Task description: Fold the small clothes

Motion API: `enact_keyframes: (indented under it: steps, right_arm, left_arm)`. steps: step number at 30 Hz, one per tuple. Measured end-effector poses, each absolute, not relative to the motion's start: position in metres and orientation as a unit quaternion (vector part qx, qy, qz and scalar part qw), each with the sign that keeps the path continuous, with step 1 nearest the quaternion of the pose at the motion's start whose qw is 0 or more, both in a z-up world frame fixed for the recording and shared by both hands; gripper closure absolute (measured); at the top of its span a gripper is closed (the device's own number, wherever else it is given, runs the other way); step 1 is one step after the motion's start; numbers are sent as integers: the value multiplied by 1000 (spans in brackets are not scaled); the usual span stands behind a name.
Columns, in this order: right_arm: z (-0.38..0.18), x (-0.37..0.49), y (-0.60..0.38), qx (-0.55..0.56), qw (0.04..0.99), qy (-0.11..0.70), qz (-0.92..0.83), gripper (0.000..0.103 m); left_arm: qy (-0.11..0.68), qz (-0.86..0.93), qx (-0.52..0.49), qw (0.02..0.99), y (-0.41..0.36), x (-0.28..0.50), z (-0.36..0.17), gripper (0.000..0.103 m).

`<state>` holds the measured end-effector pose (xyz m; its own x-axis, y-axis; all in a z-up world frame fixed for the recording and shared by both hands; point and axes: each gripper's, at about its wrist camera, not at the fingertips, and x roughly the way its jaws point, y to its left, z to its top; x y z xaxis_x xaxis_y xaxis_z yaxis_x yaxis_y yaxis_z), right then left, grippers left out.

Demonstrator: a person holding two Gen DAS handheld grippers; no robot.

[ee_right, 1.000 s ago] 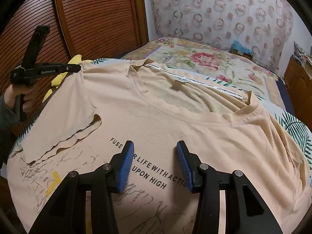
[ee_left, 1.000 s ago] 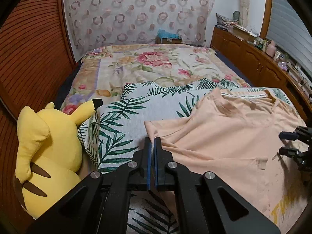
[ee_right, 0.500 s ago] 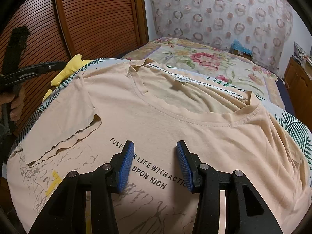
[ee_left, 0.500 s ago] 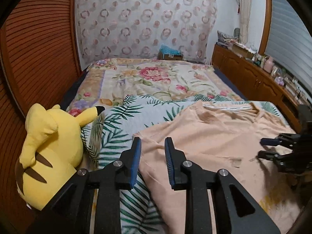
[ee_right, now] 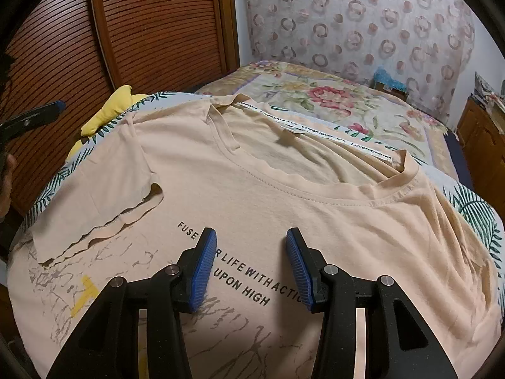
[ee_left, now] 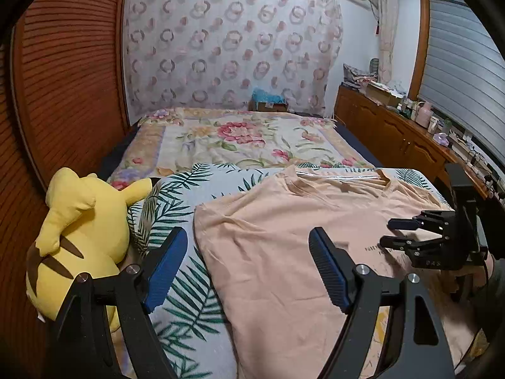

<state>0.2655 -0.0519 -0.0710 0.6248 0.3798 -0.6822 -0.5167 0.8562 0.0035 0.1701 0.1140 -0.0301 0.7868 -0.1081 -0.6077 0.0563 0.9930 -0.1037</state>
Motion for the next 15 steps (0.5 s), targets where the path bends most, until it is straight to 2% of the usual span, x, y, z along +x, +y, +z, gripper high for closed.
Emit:
enact_keyframes:
  steps: [15]
  right_arm:
    - [-57, 173, -102, -97, 917, 315, 226, 55]
  left_arm:
    - [315, -68, -30, 946, 74, 115, -36, 23]
